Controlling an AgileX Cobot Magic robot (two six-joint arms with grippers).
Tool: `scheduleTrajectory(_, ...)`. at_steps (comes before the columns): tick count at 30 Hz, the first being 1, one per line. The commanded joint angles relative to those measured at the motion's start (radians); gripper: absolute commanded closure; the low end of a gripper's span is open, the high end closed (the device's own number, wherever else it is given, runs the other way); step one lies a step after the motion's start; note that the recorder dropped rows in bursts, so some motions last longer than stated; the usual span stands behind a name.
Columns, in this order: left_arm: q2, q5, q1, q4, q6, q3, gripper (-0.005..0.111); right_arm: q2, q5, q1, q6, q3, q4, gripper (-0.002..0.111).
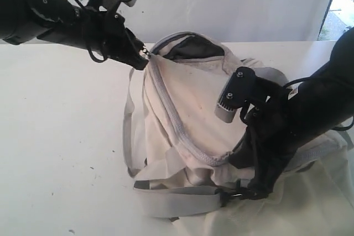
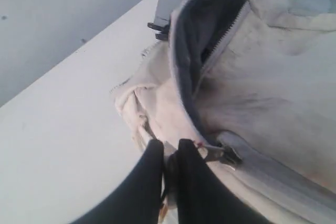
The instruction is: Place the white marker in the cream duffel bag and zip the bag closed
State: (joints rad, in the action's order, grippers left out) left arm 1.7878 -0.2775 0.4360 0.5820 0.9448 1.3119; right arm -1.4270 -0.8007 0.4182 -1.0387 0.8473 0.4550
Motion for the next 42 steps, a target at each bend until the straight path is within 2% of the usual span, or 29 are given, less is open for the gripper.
scheduleTrajectory(1, -0.013, 0.008, -0.118, -0.009, -0.031, 0.016, 0.106, 0.000, -0.061, 0.000, 0.100, -0.011, -0.158, 0.108)
scheduleTrajectory(7, -0.053, -0.161, -0.268, -0.011, -0.164, 0.015, 0.107, 0.000, 0.024, 0.000, 0.306, -0.011, -0.455, 0.108)
scheduleTrajectory(10, -0.090, -0.266, -0.316, -0.016, -0.172, 0.015, 0.107, 0.000, 0.056, 0.000, 0.336, -0.011, -0.540, 0.108)
scheduleTrajectory(12, -0.113, -0.303, -0.339, -0.063, -0.241, 0.003, 0.107, 0.000, 0.090, -0.009, 0.336, -0.011, -0.587, 0.108)
scheduleTrajectory(15, -0.174, -0.299, -0.346, -0.158, -0.322, -0.074, 0.107, 0.000, 0.134, -0.064, 0.350, -0.010, -0.585, 0.108)
scheduleTrajectory(18, -0.258, -0.313, -0.344, -0.133, -0.349, -0.187, 0.107, 0.000, 0.171, -0.084, 0.370, -0.010, -0.583, 0.108)
scheduleTrajectory(23, -0.359, -0.346, -0.344, -0.071, -0.360, -0.305, 0.107, 0.000, 0.201, -0.084, 0.379, -0.010, -0.507, 0.108)
scheduleTrajectory(25, -0.380, -0.366, -0.344, -0.019, -0.313, -0.334, 0.107, 0.000, 0.210, -0.084, 0.382, -0.010, -0.436, 0.106)
scheduleTrajectory(28, -0.390, -0.409, -0.344, 0.093, -0.191, -0.358, 0.107, 0.000, 0.215, -0.084, 0.382, -0.008, -0.297, 0.092)
scheduleTrajectory(32, -0.390, -0.473, -0.344, 0.293, 0.068, -0.368, 0.107, 0.008, 0.205, -0.084, 0.382, 0.010, -0.170, 0.057)
scheduleTrajectory(34, -0.390, -0.511, -0.344, 0.375, 0.199, -0.368, 0.107, 0.027, 0.193, -0.080, 0.382, 0.020, -0.122, 0.044)
scheduleTrajectory(37, -0.390, -0.526, -0.344, 0.467, 0.334, -0.368, 0.107, 0.067, 0.174, -0.076, 0.382, 0.031, -0.075, 0.041)
scheduleTrajectory(42, -0.390, -0.528, -0.344, 0.556, 0.404, -0.368, 0.107, 0.133, 0.159, -0.076, 0.365, 0.038, 0.063, 0.043)
